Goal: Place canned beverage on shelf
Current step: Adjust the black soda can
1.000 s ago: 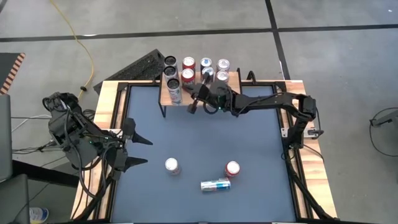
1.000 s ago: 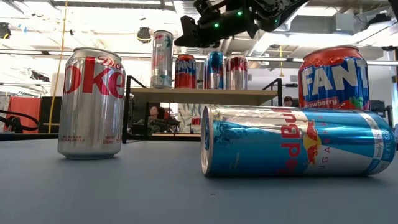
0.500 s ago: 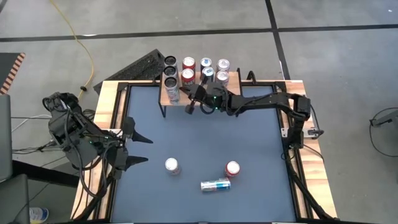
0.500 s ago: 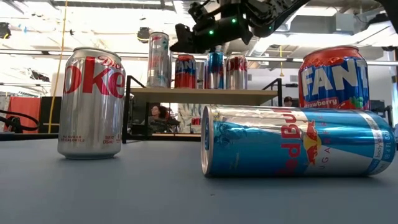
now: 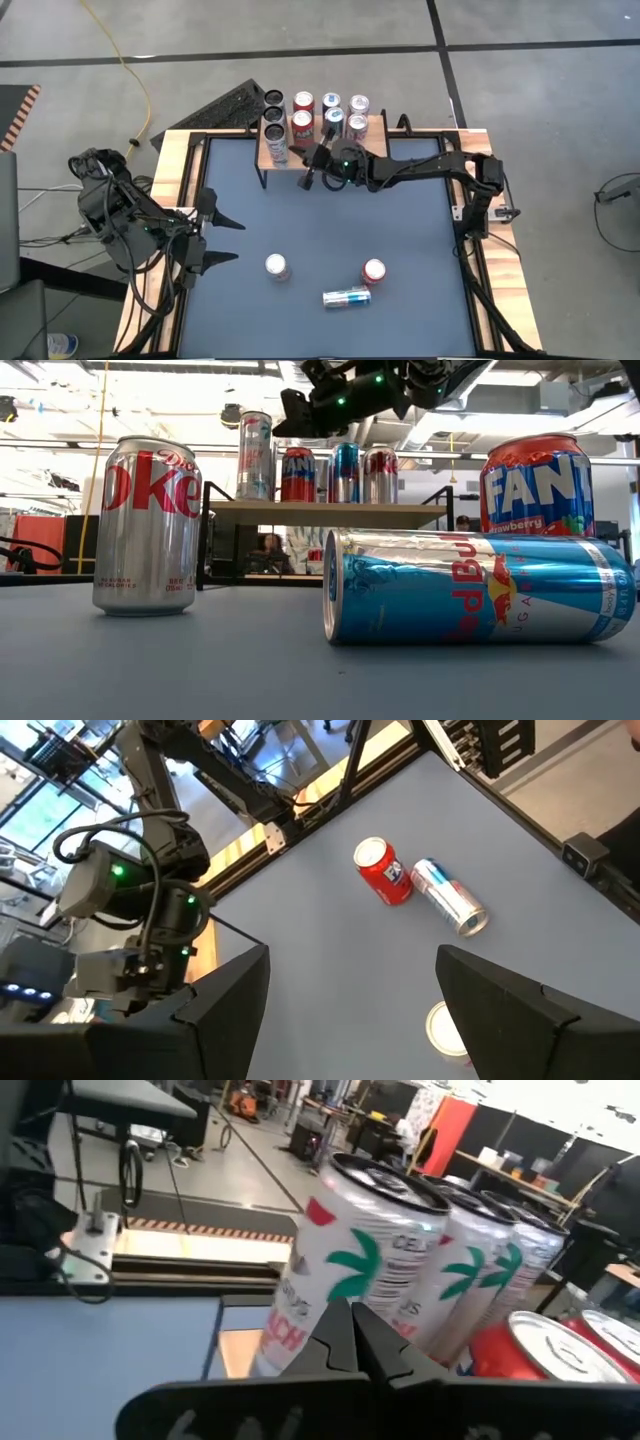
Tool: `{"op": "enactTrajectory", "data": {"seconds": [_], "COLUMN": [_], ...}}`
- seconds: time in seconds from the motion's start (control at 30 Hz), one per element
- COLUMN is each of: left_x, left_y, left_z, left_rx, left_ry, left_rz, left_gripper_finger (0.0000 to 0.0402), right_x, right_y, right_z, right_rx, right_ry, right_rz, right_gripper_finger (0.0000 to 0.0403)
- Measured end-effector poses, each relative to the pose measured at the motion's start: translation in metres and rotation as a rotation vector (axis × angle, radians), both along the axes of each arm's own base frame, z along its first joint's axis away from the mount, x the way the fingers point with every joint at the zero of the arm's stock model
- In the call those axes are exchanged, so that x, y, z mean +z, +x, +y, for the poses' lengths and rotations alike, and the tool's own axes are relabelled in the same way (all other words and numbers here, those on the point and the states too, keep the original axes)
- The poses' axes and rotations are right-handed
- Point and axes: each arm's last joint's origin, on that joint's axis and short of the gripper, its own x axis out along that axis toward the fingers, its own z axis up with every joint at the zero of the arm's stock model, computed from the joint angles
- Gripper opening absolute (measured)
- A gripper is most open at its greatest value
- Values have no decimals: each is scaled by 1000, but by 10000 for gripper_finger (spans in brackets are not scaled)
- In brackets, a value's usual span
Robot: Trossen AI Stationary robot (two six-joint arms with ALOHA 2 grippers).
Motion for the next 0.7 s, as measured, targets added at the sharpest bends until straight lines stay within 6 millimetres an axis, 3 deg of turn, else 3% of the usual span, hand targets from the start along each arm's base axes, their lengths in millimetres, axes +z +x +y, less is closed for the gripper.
{"op": "enactTrajectory", "data": {"seconds": [0.2,0.7], "left_x": [0,0], "left_y": [0,0], "left_z": [0,1], "left_rx": [2,15], "left_ry": [4,18], "left_rz": [-1,-7], "left_gripper_finger": [275,275], "right_x": [-1,1], "right_y": [0,0], "right_z": [-12,-14], "right_rx": [42,60], "right_ry": [22,6], "right_rz": [-34,-50], "right_gripper_finger": [0,0]}}
